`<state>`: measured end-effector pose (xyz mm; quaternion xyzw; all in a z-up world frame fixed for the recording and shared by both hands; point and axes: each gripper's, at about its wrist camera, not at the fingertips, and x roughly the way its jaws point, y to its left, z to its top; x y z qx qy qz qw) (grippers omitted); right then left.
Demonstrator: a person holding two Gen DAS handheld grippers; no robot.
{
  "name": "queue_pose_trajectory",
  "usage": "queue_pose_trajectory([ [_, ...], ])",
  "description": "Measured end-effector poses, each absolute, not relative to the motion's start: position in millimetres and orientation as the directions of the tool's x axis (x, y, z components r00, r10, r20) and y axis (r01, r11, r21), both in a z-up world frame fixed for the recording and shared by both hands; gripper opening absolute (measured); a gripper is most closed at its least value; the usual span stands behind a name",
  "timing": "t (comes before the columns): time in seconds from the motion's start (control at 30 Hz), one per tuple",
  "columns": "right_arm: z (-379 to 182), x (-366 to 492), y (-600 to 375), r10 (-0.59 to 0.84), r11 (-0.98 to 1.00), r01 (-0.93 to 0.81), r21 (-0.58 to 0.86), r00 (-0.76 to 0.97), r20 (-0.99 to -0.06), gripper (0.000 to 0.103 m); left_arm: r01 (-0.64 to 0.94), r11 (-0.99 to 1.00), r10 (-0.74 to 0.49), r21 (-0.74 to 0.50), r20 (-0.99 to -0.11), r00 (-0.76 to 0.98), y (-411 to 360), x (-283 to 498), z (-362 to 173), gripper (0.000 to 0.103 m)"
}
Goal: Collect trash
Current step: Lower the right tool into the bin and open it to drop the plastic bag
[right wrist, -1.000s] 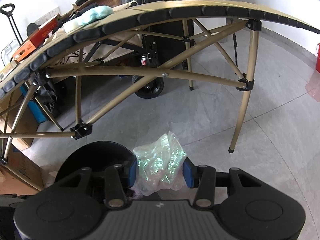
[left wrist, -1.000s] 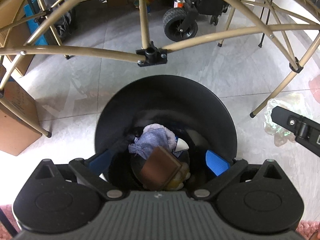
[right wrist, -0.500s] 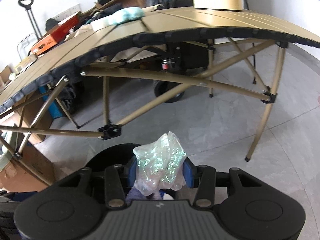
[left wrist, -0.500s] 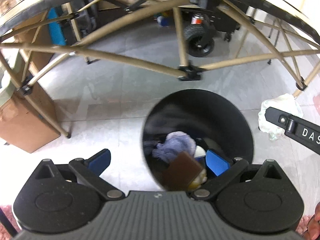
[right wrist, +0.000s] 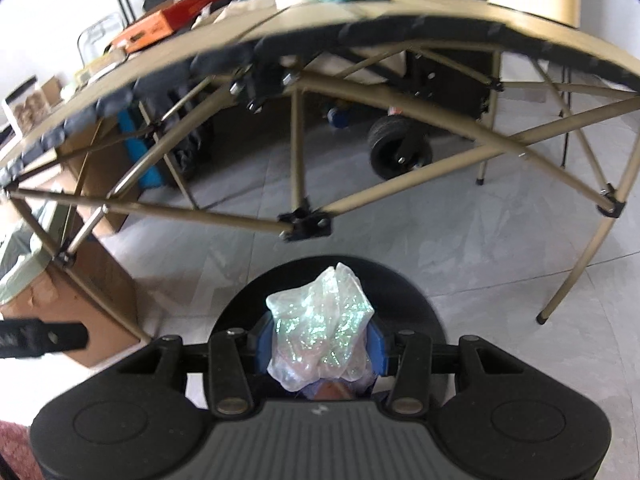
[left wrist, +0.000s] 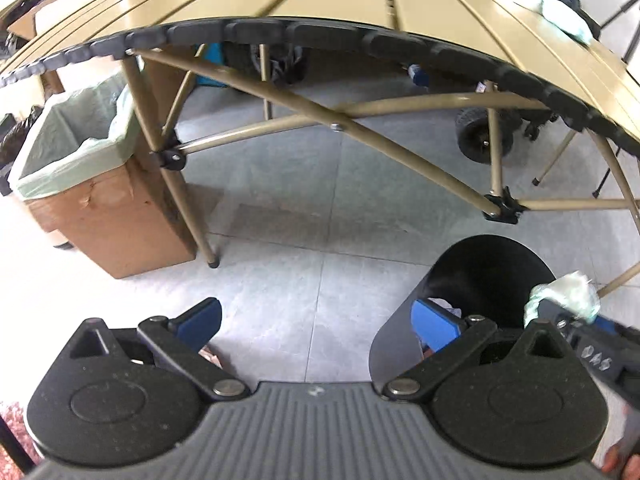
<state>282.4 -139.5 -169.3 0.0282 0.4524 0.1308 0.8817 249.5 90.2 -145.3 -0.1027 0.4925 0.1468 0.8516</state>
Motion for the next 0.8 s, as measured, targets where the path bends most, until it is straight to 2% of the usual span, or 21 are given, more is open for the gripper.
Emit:
queue_pose_trajectory([
  [0.37,-198.8,290.3,-98.0,0.225,0.963,-0.243,0.121,0.469,-0.854,0.046,-0.362,0.931,0.129,-0.049,-0.884,0.45,96.0,248.3,-149.3,0.103],
  [0.8,-212.9,290.2,-102.6,0.191,0.966,-0.239,0.093,0.426,-0.884,0.047,-0.327,0.943,0.099,-0.057,-0.892,0.441,85.1,253.4,-151.8,0.103],
])
